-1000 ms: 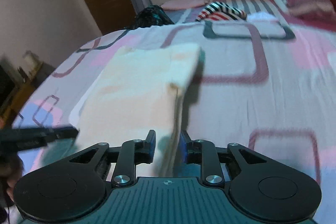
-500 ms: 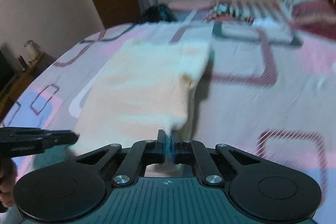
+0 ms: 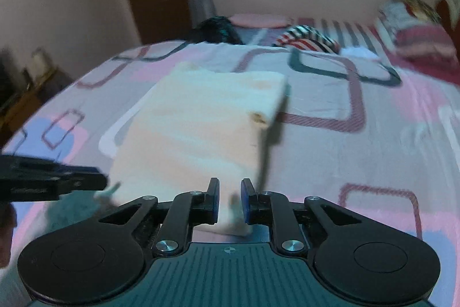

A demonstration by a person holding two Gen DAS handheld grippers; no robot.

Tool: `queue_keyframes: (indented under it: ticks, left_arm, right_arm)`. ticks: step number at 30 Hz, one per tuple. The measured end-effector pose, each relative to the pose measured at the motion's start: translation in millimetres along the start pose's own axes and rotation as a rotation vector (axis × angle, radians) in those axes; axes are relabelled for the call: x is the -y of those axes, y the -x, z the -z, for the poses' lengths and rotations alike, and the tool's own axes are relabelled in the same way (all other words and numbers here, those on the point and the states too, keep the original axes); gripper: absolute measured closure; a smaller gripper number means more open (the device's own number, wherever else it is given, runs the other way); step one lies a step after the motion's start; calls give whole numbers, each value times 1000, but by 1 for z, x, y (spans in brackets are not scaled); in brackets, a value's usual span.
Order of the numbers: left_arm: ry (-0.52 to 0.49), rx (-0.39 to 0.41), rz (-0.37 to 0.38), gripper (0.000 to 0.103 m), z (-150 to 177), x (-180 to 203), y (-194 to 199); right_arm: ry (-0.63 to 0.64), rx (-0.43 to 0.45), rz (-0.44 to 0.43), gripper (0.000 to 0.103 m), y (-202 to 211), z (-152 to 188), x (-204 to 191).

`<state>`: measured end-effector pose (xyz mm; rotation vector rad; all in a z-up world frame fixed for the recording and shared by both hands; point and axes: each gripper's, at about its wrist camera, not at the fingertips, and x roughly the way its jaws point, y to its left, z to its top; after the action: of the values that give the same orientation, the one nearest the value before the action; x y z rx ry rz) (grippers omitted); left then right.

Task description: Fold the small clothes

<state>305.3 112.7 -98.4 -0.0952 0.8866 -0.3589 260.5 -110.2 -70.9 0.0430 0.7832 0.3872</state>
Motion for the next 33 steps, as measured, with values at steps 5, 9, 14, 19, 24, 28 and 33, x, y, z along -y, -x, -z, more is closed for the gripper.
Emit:
queue_keyframes:
  ticks: [5,9,14,19,24,28,33]
  left_arm:
    - [-55,-28,-89,82,8,14,-12]
    - [-69,-21,-124,82,9,19,-12]
    - [-93,-20,-177,71,13,37,10]
    - [-154,156,-259,1,39,68,91]
    - [-141,233,-274,1,69,99,164]
    - [-105,263,-289,1,87,127,212]
    - [-120,329,-309,0,118,162,264]
  right_arm:
    - [56,-139,81,87,-37,16,-6]
    - [12,-123,71,86,-36,19,2]
    - [-16,-109,78,86,-21,20,-1]
    - [-96,22,50,53,74,32,7]
    - [-109,163,96,0,178,55,0]
    - [-119,183,163,0,233,73,-13]
    - [-88,201,153,0,287,100,-41]
